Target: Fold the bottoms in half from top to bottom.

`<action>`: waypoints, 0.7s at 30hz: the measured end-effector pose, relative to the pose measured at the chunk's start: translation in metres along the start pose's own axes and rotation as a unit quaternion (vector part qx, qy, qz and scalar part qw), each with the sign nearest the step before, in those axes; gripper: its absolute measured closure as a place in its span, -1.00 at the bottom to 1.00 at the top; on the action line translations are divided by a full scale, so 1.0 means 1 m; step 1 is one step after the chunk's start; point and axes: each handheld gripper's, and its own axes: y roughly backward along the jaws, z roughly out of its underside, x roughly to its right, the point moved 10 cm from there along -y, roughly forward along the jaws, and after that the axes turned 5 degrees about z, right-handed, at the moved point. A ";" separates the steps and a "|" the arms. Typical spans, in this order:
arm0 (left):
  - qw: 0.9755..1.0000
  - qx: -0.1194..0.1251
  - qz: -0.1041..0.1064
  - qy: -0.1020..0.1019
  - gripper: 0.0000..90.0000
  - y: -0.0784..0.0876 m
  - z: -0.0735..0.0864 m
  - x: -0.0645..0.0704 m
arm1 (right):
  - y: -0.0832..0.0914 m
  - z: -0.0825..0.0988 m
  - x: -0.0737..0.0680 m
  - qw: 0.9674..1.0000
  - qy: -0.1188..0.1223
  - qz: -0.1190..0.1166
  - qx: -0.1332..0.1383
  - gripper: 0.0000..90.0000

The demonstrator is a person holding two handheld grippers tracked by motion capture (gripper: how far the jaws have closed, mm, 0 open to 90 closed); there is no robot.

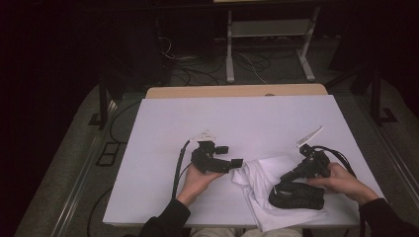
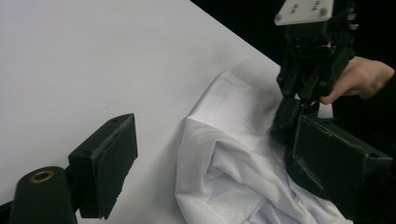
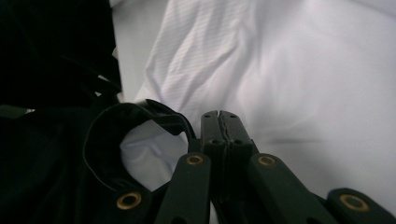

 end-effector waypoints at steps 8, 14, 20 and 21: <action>1.000 -0.001 -0.001 -0.001 -0.72 0.000 0.001 0.000 | -0.001 0.009 -0.018 1.000 0.017 -0.004 -0.011 0.94; 1.000 -0.003 0.001 0.002 -0.72 -0.001 0.002 0.000 | 0.006 0.015 -0.030 1.000 0.025 -0.008 -0.003 0.91; 1.000 -0.007 0.002 0.002 -0.72 -0.003 0.003 0.001 | 0.006 0.028 -0.041 0.999 0.034 -0.025 -0.005 0.91; 1.000 -0.007 0.003 0.002 -0.72 -0.003 0.004 0.001 | 0.006 0.030 -0.044 0.999 0.034 -0.031 -0.006 0.91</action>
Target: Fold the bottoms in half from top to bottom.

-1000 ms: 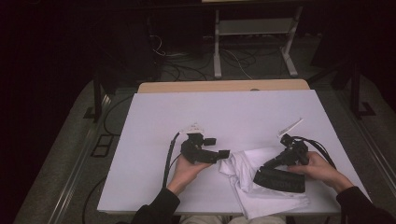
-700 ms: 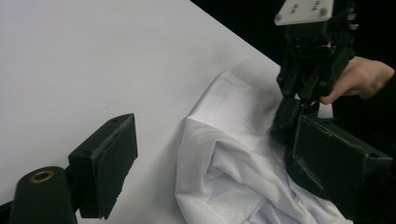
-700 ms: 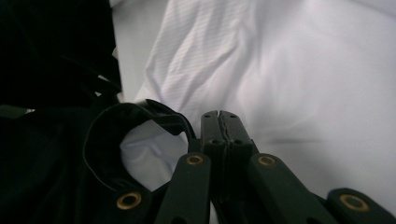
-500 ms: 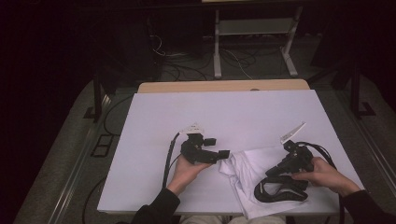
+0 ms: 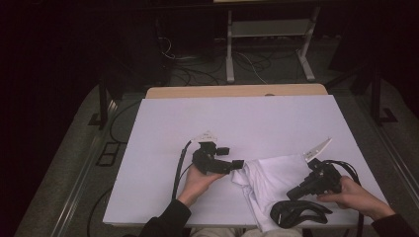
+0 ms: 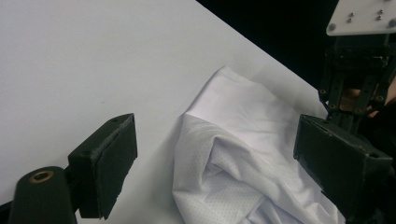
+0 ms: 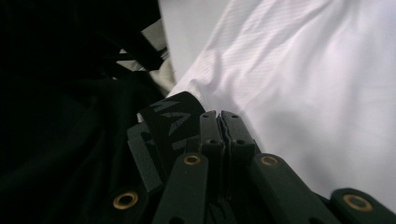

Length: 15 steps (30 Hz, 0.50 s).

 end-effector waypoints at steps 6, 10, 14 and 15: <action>1.000 -0.003 0.002 0.007 -0.72 -0.002 0.003 -0.002 | 0.000 0.007 -0.013 1.000 0.015 -0.023 0.009 0.91; 1.000 -0.007 0.004 0.008 -0.72 -0.004 0.005 -0.001 | -0.010 0.015 -0.018 0.999 0.023 -0.031 -0.016 0.91; 1.000 -0.013 0.005 0.011 -0.73 -0.008 0.007 -0.001 | -0.020 0.022 -0.018 0.998 0.033 -0.026 -0.045 0.93; 1.000 -0.016 0.005 0.011 -0.73 -0.009 0.008 -0.001 | -0.022 0.024 -0.018 0.998 0.035 -0.024 -0.054 0.93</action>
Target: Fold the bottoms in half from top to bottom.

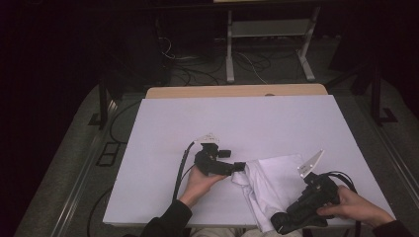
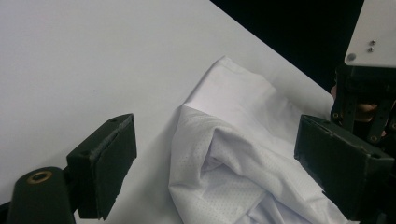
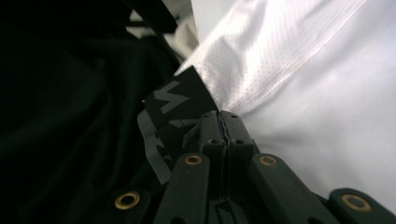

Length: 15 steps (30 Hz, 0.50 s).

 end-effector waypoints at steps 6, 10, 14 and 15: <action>1.000 -0.004 -0.001 0.001 -0.74 -0.004 0.001 0.000 | -0.009 0.007 0.002 0.999 0.008 0.015 -0.032 0.95; 1.000 -0.002 -0.003 0.004 -0.74 -0.004 0.001 -0.002 | -0.010 0.007 0.003 0.999 0.010 0.022 -0.034 0.96; 1.000 0.001 -0.007 0.008 -0.74 -0.005 0.000 -0.004 | -0.010 0.007 0.002 0.999 0.015 0.026 -0.035 0.96; 1.000 0.002 -0.008 0.008 -0.74 -0.005 -0.001 -0.005 | -0.010 0.007 0.002 0.999 0.016 0.026 -0.035 0.96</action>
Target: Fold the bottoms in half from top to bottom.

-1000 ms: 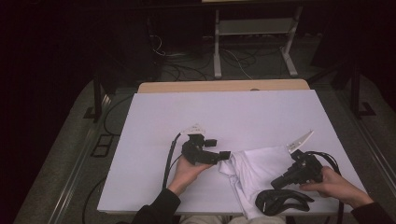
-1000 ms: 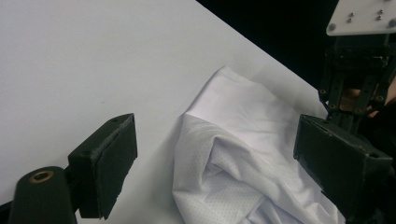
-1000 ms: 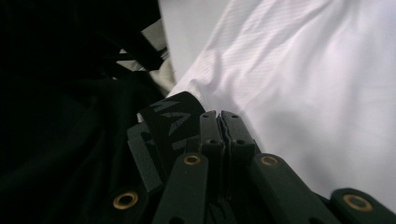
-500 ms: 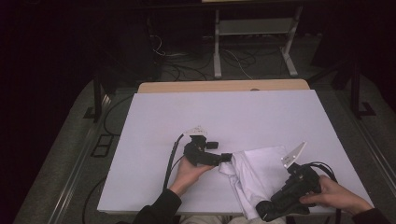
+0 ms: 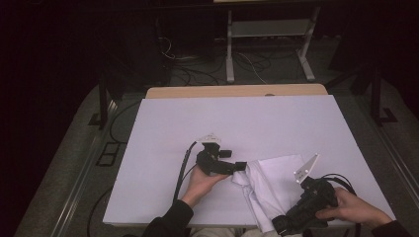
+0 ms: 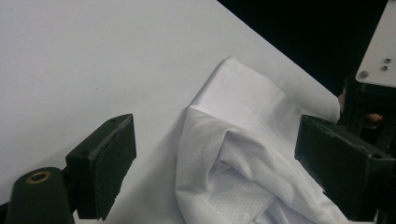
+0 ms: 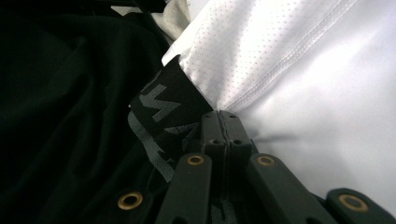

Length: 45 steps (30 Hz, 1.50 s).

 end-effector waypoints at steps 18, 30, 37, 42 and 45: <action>1.000 0.009 -0.007 0.009 -0.74 -0.002 -0.006 -0.002 | 0.035 -0.019 0.004 0.997 0.019 0.037 0.061 0.70; 1.000 0.011 -0.012 0.018 -0.74 -0.006 -0.008 -0.004 | 0.059 -0.033 0.022 0.989 0.004 0.091 0.113 0.22; 1.000 0.009 -0.013 0.026 -0.74 -0.015 -0.010 -0.004 | 0.071 -0.040 0.040 0.982 -0.021 0.120 0.143 -0.12; 0.999 0.001 -0.018 0.030 -0.72 -0.020 -0.009 -0.006 | 0.078 -0.042 0.051 0.977 -0.037 0.132 0.163 -0.35; 0.999 -0.001 -0.023 0.035 -0.72 -0.022 -0.007 -0.009 | 0.082 -0.042 0.058 0.974 -0.043 0.139 0.173 -0.45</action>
